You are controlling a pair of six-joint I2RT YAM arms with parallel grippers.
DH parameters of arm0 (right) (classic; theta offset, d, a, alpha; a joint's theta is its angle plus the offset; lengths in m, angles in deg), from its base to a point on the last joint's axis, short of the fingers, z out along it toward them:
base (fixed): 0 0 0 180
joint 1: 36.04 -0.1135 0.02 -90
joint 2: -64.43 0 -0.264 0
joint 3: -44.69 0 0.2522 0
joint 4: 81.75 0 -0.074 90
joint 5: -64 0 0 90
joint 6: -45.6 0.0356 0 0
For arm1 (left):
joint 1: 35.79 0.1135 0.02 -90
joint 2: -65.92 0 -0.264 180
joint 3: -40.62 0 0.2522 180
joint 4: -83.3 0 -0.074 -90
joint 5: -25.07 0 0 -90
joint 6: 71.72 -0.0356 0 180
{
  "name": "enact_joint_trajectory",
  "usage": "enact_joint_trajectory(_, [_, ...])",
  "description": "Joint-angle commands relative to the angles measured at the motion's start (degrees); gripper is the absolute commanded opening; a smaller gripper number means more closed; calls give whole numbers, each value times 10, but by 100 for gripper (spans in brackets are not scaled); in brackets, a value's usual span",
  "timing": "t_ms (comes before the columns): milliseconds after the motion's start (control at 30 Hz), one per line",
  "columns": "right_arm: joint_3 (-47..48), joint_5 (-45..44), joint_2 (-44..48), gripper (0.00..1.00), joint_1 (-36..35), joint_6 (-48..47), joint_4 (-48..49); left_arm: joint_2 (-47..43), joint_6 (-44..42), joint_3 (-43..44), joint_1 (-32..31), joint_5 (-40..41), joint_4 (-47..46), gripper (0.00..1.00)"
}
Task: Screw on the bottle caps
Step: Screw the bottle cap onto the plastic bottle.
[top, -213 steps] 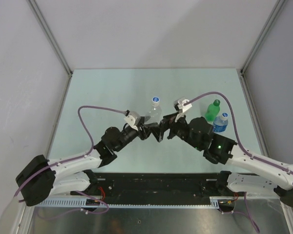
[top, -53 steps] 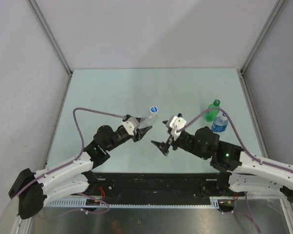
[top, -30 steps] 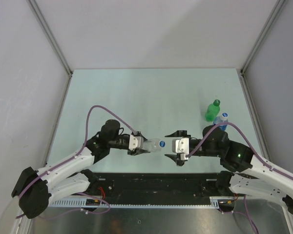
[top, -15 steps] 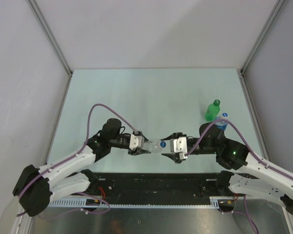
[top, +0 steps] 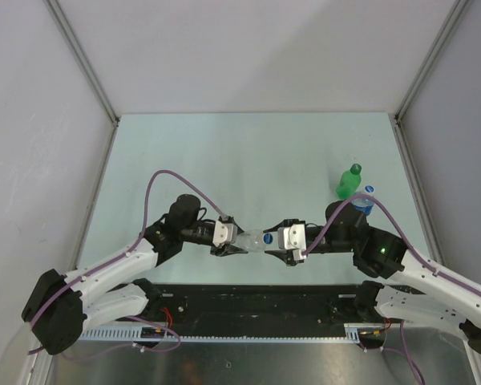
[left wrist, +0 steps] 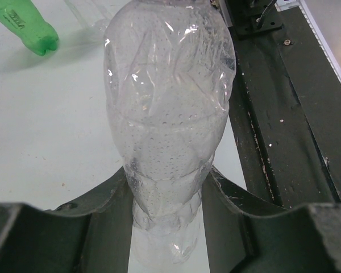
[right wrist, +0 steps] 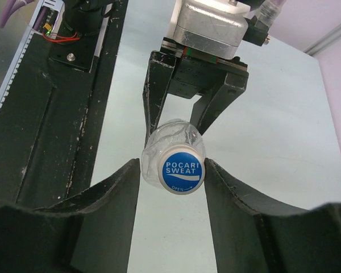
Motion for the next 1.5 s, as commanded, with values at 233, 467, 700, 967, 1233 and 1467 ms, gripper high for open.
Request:
enact_joint_trajectory(233, [14, -6, 10, 56, 0, 27, 25, -2, -12, 25, 4, -21, -14, 0])
enact_joint_trajectory(467, [14, -12, 16, 60, 0, 26, 34, 0, -15, 25, 4, -26, -13, 0])
enact_joint_trajectory(700, [14, -10, 18, 54, 1, 24, 32, 3, -15, 25, 4, -28, -12, 0])
enact_joint_trajectory(967, [14, -15, 7, 37, 2, 25, 22, -3, -14, 27, 4, -29, -11, 0])
enact_joint_trajectory(1233, [14, -78, -17, 22, 4, 113, 34, -46, 9, 31, 4, 6, -26, 0])
enact_joint_trajectory(1467, [14, -211, -86, 17, 2, 338, 76, -76, 86, 43, -19, 198, -95, 0])
